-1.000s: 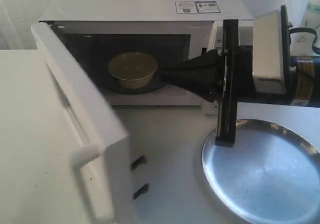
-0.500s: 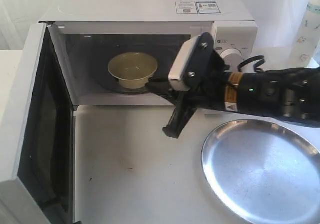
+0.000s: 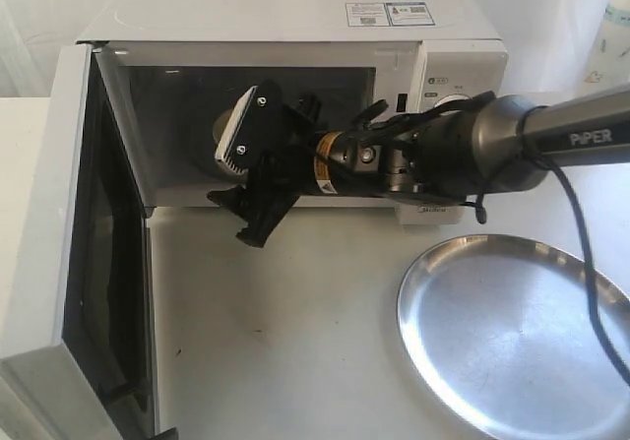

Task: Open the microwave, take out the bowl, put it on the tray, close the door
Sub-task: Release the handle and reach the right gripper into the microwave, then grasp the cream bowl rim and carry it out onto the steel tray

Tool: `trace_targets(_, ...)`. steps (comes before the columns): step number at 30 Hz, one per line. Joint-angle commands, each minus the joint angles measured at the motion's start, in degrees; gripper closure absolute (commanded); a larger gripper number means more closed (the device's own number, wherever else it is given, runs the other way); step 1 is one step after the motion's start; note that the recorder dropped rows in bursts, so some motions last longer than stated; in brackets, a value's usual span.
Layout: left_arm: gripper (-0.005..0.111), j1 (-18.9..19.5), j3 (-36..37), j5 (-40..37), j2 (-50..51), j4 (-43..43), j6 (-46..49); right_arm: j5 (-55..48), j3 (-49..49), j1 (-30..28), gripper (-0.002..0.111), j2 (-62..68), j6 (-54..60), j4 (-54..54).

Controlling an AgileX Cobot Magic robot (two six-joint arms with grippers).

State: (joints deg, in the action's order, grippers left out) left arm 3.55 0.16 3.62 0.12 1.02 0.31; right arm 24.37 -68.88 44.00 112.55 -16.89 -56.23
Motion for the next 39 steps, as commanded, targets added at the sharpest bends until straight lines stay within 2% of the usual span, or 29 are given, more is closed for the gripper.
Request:
trace_targets(1, 0.107, -0.3, -0.2, 0.3, -0.1, -0.5, -0.3, -6.1, -5.2, 0.1, 0.036, 3.8, 0.7, 0.7)
trace_targets(3, 0.107, -0.3, -0.2, 0.3, -0.1, -0.5, -0.3, -8.4, -6.6, 0.1, 0.041, 5.1, 0.7, 0.7)
trace_targets(6, 0.107, -0.3, -0.2, 0.3, -0.1, -0.5, -0.3, -9.8, -8.1, 0.2, 0.056, 7.7, 0.3, 0.7)
trace_targets(9, 0.107, -0.3, -0.2, 0.3, -0.1, -0.5, -0.3, -9.8, -9.1, 0.3, 0.078, 9.3, 0.3, 0.7)
trace_targets(11, 0.107, -0.3, -0.2, 0.3, -0.1, -0.5, -0.3, -9.6, -9.3, 0.5, 0.102, 9.2, 0.3, 0.7)
trace_targets(12, 0.107, -0.3, -0.2, 0.3, -0.1, -0.5, -0.3, -9.3, -9.3, 0.6, 0.108, 8.8, 0.3, 0.7)
trace_targets(17, 0.107, -0.3, -0.2, 0.3, -0.1, -0.5, -0.3, -7.5, -9.2, 0.7, 0.108, 5.6, -0.4, 0.0)
trace_targets(19, 0.107, -0.3, -0.2, 0.3, -0.1, -0.5, -0.3, -7.5, -7.9, 1.4, 0.108, 1.9, -12.1, -0.7)
trace_targets(21, 0.107, -0.3, -0.2, 0.3, -0.1, -0.5, -0.3, -7.0, -5.6, 2.3, 0.108, -1.5, -25.1, -10.1)
trace_targets(23, 0.107, -0.3, -0.2, 0.3, -0.1, -0.5, -0.3, -1.1, -1.3, 2.7, 0.108, -5.5, -41.9, -30.8)
trace_targets(25, 0.107, -0.3, -0.2, 0.3, -0.1, -0.5, -0.3, 4.8, 2.3, 2.8, 0.108, -8.4, -54.7, -43.7)
trace_targets(27, 0.107, -0.3, -0.2, 0.3, -0.1, -0.5, -0.3, 4.8, 7.4, 2.8, 0.108, -11.3, -56.8, -43.7)
trace_targets(31, 0.107, -0.3, -0.2, 0.3, -0.1, -0.5, -0.3, -8.6, 18.5, 2.8, 0.108, -19.2, -56.8, -43.7)
trace_targets(34, 0.107, -0.3, -0.2, 0.3, -0.1, -0.5, -0.3, -11.3, 25.9, 2.8, 0.108, -24.7, -58.5, -43.7)
trace_targets(36, 0.107, -0.3, -0.2, 0.3, -0.1, -0.5, -0.3, -17.3, 30.8, 2.8, 0.108, -28.1, -60.4, -43.7)
trace_targets(38, 0.107, -0.3, -0.2, 0.3, -0.1, -0.5, -0.3, -26.4, 33.5, 2.8, 0.108, -29.6, -61.9, -43.7)
trace_targets(39, 0.107, -0.3, -0.2, 0.3, -0.1, -0.5, -0.3, -36.0, 35.4, 2.8, 0.108, -30.4, -64.3, -43.5)
